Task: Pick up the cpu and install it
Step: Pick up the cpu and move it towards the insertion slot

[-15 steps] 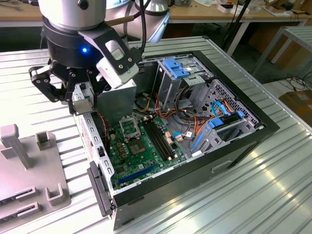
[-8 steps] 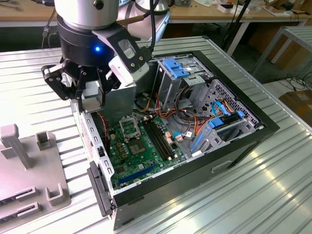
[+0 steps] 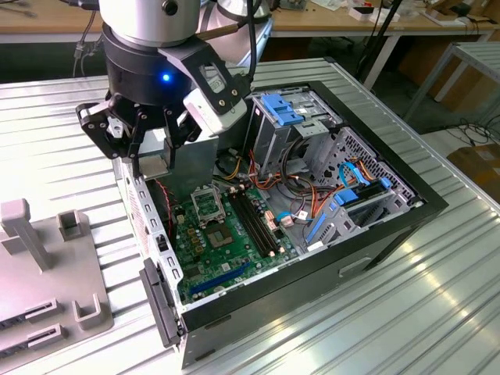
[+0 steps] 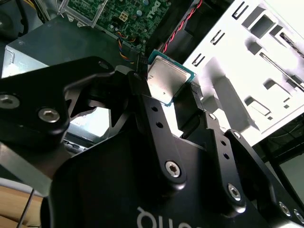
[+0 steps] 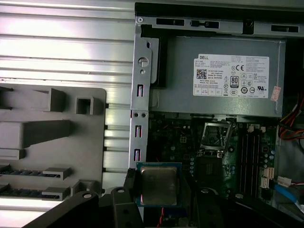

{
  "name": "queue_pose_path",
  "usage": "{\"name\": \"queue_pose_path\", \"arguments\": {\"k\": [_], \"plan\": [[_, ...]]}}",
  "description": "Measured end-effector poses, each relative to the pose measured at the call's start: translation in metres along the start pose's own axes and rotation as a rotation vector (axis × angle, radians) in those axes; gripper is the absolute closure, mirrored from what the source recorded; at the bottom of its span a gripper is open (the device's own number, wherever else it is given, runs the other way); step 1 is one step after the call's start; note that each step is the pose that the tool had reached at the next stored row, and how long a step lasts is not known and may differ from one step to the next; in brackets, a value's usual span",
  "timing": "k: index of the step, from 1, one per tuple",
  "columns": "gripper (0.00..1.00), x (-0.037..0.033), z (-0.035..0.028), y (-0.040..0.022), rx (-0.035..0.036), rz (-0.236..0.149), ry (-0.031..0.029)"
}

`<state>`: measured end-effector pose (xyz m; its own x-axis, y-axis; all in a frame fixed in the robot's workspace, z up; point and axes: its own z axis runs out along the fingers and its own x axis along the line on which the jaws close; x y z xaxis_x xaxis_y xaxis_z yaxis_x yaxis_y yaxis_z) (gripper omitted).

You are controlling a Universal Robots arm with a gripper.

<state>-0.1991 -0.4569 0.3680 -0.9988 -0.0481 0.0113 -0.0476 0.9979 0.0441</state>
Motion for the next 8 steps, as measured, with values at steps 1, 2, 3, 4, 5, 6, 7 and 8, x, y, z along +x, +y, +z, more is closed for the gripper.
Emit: {"name": "queue_pose_path", "arguments": {"k": [1, 2, 3, 4, 5, 6, 7, 8], "plan": [[0.53, 0.0, 0.0, 0.0, 0.0, 0.0, 0.0], [0.53, 0.0, 0.0, 0.0, 0.0, 0.0, 0.0], [0.53, 0.0, 0.0, 0.0, 0.0, 0.0, 0.0], [0.53, 0.0, 0.0, 0.0, 0.0, 0.0, 0.0], [0.53, 0.0, 0.0, 0.0, 0.0, 0.0, 0.0], [0.53, -0.0001, 0.0, 0.0, 0.0, 0.0, 0.0], [0.53, -0.0001, 0.0, 0.0, 0.0, 0.0, 0.0], [0.53, -0.0001, 0.0, 0.0, 0.0, 0.0, 0.0]]}}
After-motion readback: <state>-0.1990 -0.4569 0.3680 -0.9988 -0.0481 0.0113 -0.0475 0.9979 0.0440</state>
